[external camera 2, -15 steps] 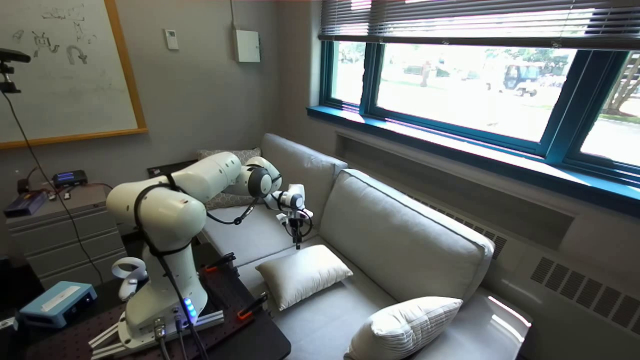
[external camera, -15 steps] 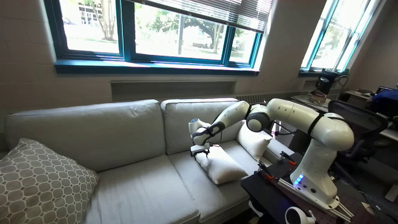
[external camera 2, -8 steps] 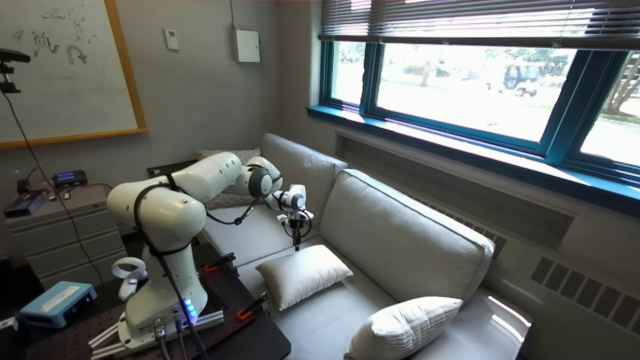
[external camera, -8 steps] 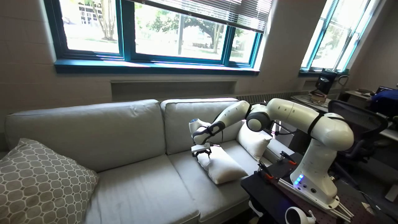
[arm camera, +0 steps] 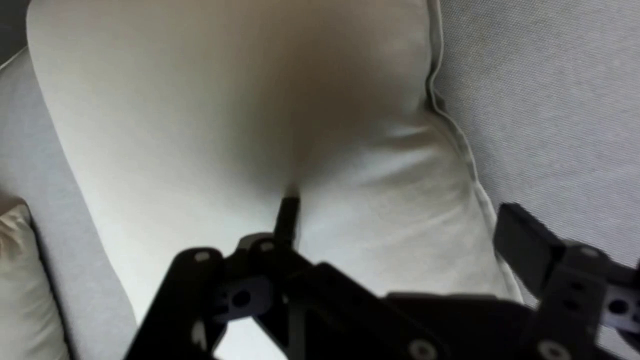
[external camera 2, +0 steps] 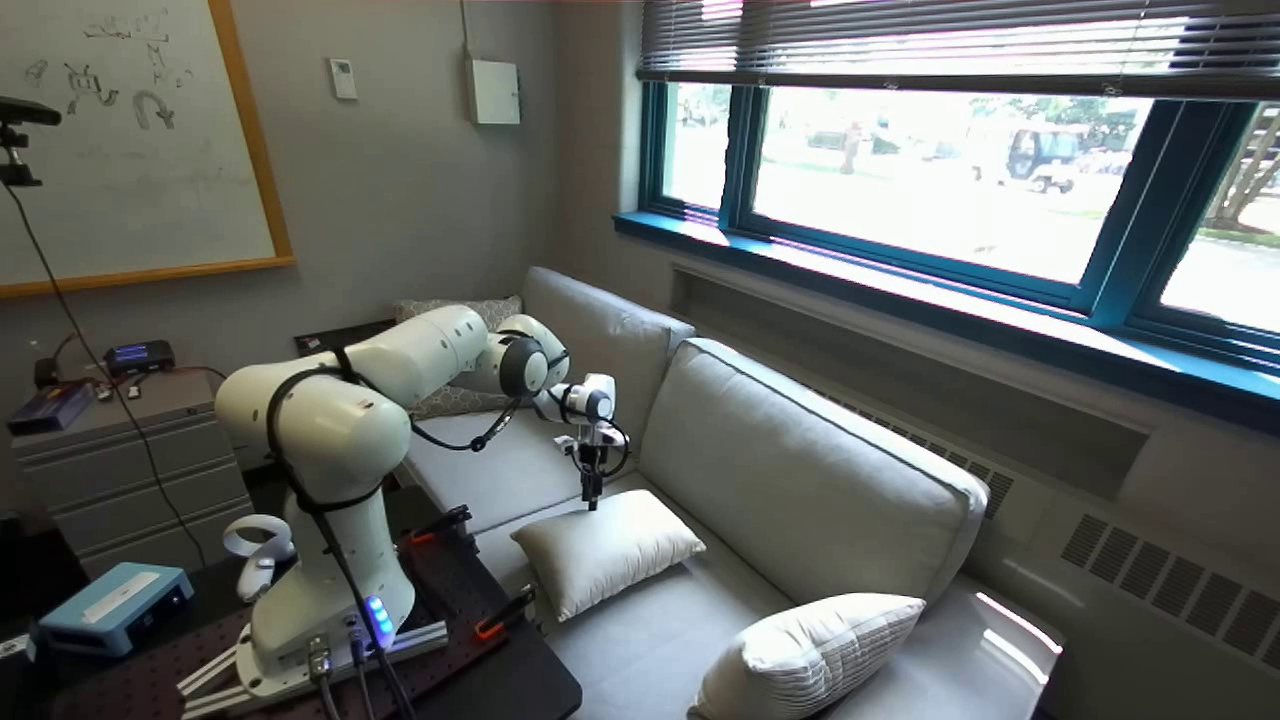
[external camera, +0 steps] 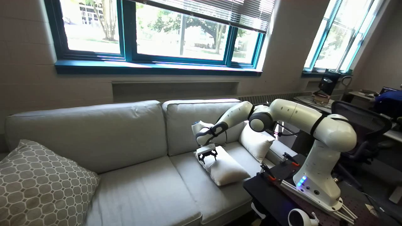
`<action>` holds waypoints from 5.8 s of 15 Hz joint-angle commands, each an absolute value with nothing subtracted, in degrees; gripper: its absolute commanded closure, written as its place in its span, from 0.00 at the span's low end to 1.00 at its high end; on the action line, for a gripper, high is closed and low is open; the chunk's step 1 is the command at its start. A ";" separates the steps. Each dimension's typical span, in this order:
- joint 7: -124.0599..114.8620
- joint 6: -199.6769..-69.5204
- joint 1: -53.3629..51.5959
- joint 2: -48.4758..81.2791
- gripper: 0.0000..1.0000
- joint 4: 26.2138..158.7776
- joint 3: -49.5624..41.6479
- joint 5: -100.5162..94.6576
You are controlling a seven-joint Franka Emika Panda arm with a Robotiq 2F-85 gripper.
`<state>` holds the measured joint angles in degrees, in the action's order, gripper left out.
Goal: Arrange the small pillows on the right side of the couch
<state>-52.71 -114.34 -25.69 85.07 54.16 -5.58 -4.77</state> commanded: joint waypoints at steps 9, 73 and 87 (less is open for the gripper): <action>-50.57 -118.09 -24.39 85.17 0.00 60.57 -1.47 -4.30; -50.85 -184.97 -18.61 67.90 0.96 120.89 -25.60 31.28; -71.99 -170.97 -36.65 74.79 0.96 122.11 -41.14 34.57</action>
